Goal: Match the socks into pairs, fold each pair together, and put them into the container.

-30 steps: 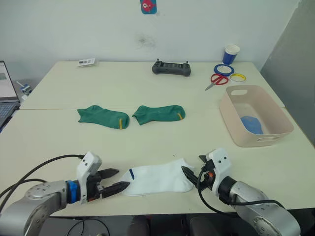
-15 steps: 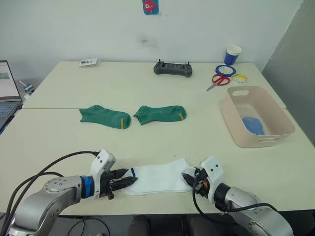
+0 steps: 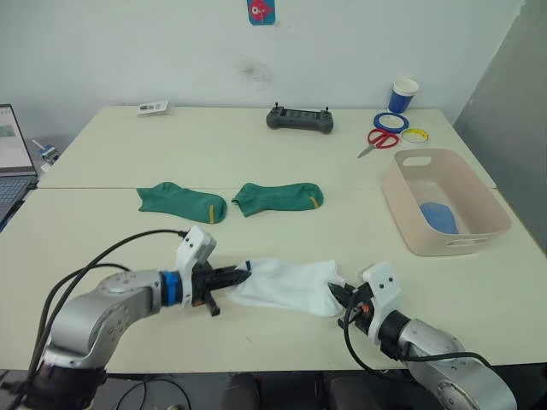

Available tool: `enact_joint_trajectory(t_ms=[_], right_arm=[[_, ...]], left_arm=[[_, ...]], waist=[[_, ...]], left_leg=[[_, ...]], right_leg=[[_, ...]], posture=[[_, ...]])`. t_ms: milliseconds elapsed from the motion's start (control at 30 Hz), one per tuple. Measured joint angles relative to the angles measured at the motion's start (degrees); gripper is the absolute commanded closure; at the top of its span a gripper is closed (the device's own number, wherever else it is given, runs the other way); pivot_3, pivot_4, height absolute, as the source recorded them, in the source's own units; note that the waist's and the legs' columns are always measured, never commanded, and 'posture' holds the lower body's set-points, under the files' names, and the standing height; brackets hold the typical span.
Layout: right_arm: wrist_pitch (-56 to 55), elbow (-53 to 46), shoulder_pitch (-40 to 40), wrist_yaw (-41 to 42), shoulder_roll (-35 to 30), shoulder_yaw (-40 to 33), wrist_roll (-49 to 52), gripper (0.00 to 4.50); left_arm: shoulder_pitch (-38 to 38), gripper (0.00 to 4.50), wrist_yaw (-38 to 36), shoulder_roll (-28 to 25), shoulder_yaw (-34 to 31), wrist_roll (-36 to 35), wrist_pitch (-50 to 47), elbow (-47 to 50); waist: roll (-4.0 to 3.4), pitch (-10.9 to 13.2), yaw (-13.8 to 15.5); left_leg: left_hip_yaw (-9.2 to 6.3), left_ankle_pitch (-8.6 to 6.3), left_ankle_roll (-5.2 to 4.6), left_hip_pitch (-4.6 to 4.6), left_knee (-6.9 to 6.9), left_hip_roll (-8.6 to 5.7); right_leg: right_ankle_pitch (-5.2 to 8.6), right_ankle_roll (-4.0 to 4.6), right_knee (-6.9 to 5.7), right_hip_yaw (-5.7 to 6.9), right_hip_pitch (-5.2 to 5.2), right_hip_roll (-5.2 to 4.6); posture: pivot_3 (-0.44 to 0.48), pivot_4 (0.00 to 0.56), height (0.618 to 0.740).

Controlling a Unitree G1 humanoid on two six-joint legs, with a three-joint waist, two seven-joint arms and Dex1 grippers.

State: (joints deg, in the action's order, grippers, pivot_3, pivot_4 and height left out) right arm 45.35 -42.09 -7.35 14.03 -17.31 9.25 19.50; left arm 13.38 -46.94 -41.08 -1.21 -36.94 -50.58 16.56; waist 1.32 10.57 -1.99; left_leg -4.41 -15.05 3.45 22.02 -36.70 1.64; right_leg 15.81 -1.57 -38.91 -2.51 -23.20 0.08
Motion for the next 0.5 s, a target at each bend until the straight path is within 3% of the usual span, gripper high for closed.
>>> enact_joint_trajectory(t_ms=[167,433,500], right_arm=[[-0.1,4.8,2.6,-0.8,0.5,0.0,-1.9,4.50],[0.8,8.2,5.2,-1.7,0.8,0.8,-3.1,4.50],[1.4,8.2,5.1,-1.7,0.8,0.4,-2.9,3.96]], left_arm=[[1.9,4.47,-0.3,0.0,5.6,5.0,2.1,-5.4],[0.9,4.47,-1.4,-0.2,6.1,7.0,3.7,-6.0],[0.7,4.25,-1.2,-0.1,5.9,7.2,4.0,-5.8]], waist=[[0.00,0.0,-0.3],[-0.01,0.0,-0.3],[-0.01,0.0,-0.2]], left_leg=[[-0.01,0.00,-0.01,0.01,0.07,0.02],[-0.01,0.00,-0.01,0.00,0.05,0.03],[-0.01,0.00,-0.01,0.00,0.04,0.03]], right_leg=[[0.03,0.01,0.00,0.00,-0.03,0.03],[0.03,0.01,-0.01,-0.02,-0.03,0.02],[0.03,0.01,-0.01,-0.02,-0.02,0.02]], posture=[[0.000,0.150,0.740],[0.000,0.150,0.740],[0.000,0.150,0.740]])
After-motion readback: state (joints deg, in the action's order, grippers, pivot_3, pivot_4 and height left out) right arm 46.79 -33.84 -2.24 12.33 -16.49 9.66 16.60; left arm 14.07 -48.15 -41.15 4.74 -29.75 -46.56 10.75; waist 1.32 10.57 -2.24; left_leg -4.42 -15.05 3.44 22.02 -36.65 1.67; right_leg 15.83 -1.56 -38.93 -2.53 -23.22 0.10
